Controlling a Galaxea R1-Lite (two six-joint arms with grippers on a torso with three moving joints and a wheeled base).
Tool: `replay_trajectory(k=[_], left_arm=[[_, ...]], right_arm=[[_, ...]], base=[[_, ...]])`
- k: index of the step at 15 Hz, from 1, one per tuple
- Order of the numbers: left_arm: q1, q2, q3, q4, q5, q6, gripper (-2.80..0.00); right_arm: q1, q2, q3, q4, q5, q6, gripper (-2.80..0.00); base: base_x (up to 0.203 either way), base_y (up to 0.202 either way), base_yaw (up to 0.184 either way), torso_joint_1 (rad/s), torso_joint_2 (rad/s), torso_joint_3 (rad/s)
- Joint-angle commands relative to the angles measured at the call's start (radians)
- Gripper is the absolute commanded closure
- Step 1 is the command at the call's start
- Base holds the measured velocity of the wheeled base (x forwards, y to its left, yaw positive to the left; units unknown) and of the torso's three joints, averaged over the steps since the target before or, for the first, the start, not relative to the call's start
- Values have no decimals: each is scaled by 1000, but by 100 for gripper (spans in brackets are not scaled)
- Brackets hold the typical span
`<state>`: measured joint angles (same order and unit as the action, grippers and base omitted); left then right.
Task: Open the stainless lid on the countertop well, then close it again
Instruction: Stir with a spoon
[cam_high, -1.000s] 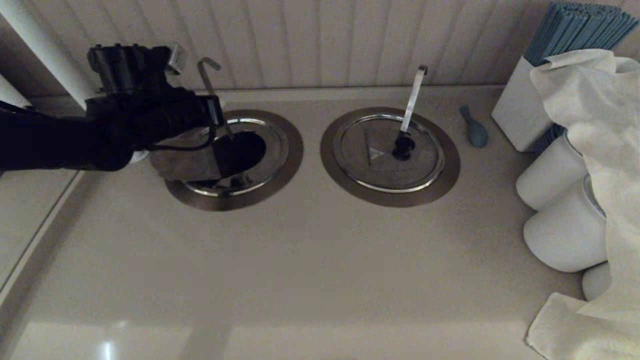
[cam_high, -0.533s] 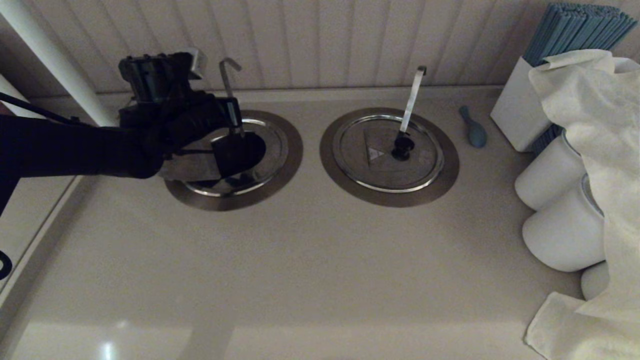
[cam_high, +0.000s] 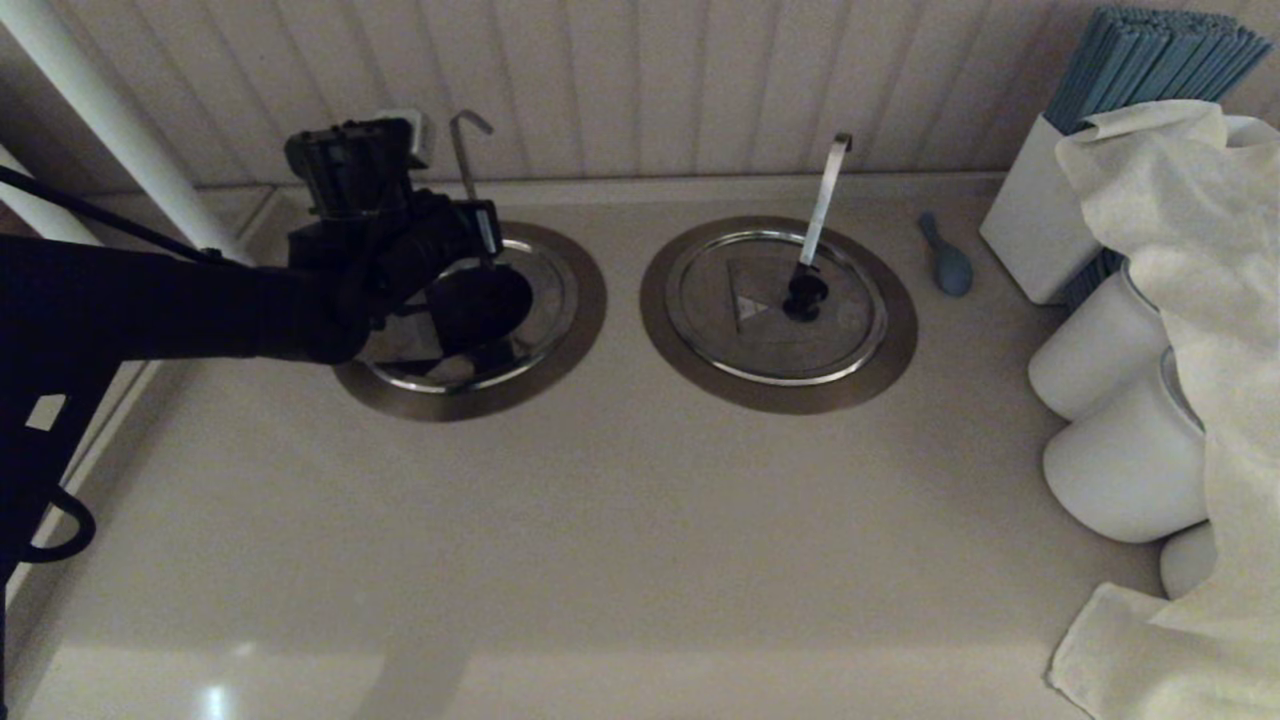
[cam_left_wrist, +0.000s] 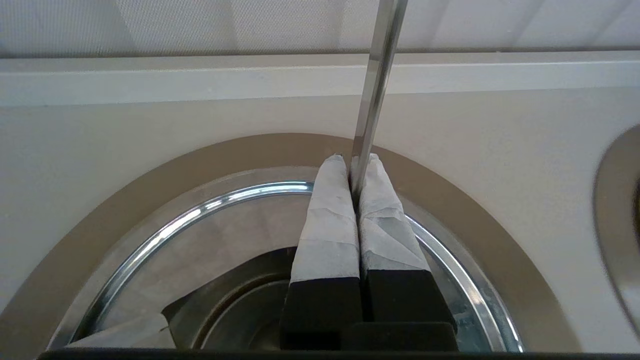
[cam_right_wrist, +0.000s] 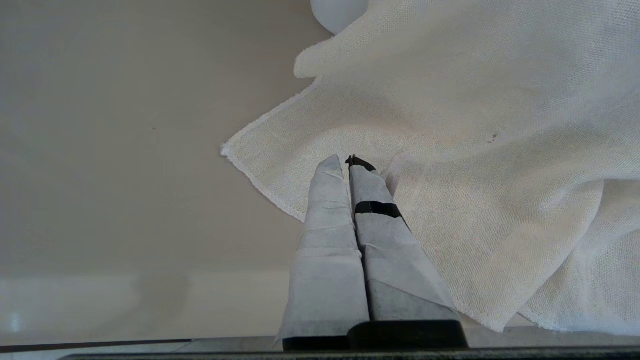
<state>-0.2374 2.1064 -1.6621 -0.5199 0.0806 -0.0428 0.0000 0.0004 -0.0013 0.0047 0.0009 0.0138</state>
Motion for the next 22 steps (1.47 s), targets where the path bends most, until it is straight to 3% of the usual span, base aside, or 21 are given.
replay_trajectory(k=[1, 3, 11, 15, 22], left_arm=[[0, 33, -11, -2, 4, -2, 0], [0, 40, -23, -2, 35, -2, 0], [3, 75, -41, -3, 44, 3, 0], [3, 89, -68, -3, 80, 1, 0], [3, 86, -68, -3, 80, -2, 0]], right_arm=[[0, 1, 0, 0, 1, 0, 0], [0, 1, 0, 0, 1, 0, 0], [0, 1, 0, 0, 1, 0, 0], [0, 1, 1, 0, 1, 0, 0], [0, 1, 0, 0, 1, 0, 0]], base=[[0, 0, 0, 0, 0, 0], [0, 0, 0, 0, 0, 0], [0, 0, 0, 0, 0, 0], [0, 0, 0, 0, 0, 0], [0, 0, 0, 0, 0, 0]])
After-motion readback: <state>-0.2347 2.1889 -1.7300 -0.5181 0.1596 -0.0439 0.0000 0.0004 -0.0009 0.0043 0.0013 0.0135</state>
